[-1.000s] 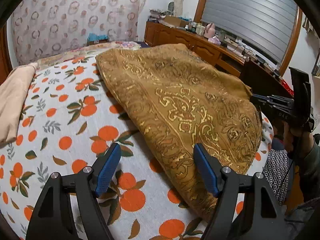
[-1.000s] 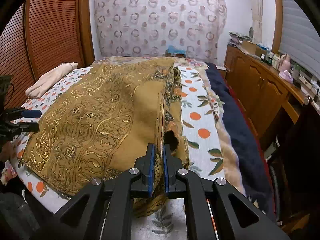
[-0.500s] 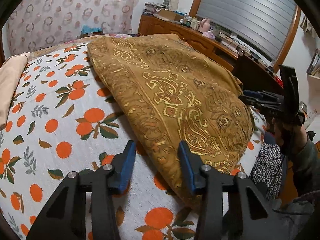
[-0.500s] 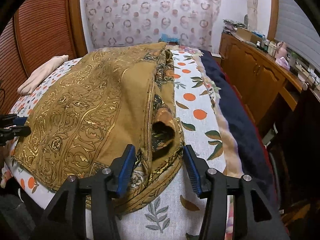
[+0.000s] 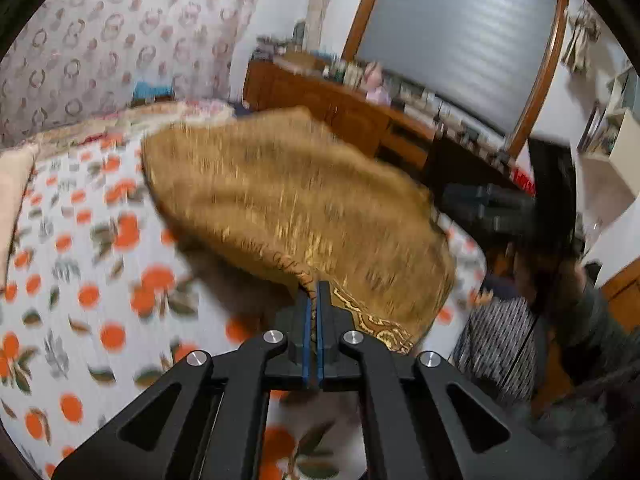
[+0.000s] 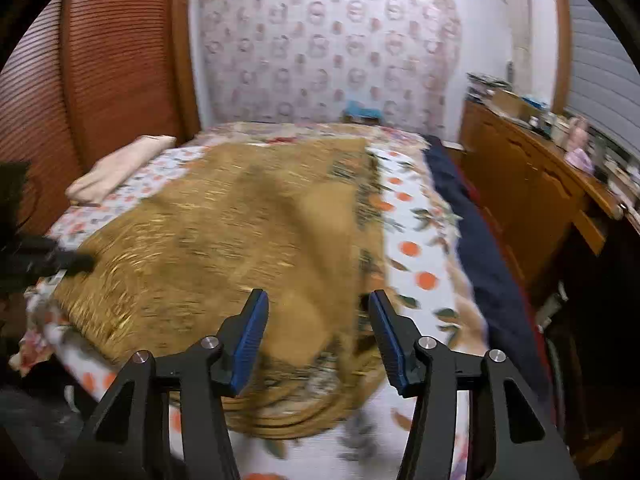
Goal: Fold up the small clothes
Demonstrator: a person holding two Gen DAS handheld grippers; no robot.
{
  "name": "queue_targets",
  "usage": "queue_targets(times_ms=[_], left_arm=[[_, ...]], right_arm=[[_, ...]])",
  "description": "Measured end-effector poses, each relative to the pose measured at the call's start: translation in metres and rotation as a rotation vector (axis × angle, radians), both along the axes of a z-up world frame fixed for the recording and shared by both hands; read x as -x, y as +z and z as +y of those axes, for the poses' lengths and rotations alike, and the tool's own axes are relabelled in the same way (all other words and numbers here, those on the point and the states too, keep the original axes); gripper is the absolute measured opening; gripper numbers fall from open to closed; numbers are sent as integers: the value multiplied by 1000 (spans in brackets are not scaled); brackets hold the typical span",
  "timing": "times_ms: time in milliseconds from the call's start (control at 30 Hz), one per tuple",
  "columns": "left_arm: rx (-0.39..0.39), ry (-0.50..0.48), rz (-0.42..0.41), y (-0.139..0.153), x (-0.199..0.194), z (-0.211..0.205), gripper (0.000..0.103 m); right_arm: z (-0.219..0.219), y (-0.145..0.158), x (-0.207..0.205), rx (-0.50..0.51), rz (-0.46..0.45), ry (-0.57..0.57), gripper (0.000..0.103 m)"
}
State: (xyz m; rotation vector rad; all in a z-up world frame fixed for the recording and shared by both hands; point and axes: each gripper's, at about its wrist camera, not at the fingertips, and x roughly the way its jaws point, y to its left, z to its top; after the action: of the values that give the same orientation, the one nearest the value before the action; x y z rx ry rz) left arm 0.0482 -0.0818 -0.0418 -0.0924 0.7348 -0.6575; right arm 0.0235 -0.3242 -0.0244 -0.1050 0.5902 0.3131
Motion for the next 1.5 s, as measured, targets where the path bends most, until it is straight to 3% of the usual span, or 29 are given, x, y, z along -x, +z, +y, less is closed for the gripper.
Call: queue_targets(times_ms=[267,633,933,967,1033,1100,1133,1300,1500], left_arm=[[68,19,-87,48,-31,-11,2],[70,61,-103,51,-52,-11,2],[82,93,-109,52,-46,-1,2],[79,97,-111,52,-46,0,2],[82,104,-109,53,-47,1,2],[78,108,-113,53,-47,2,2],[77,110,-114,53,-47,2,2],[40,156,-122,53,-55,8,2],[5,227,-111,51,-89,23,3]], right_arm=[[32,7,26,15,-16,157,58],[43,13,43,46,-44,227,61],[28,-24,-2,134,68,120,61],[24,-24,-4,136,63,114,58],[18,-23,-7,130,62,114,41],[15,-19,-7,131,40,118,14],[15,-15,-8,127,32,127,8],[21,12,-9,143,-63,137,4],[36,54,-65,131,-137,151,4]])
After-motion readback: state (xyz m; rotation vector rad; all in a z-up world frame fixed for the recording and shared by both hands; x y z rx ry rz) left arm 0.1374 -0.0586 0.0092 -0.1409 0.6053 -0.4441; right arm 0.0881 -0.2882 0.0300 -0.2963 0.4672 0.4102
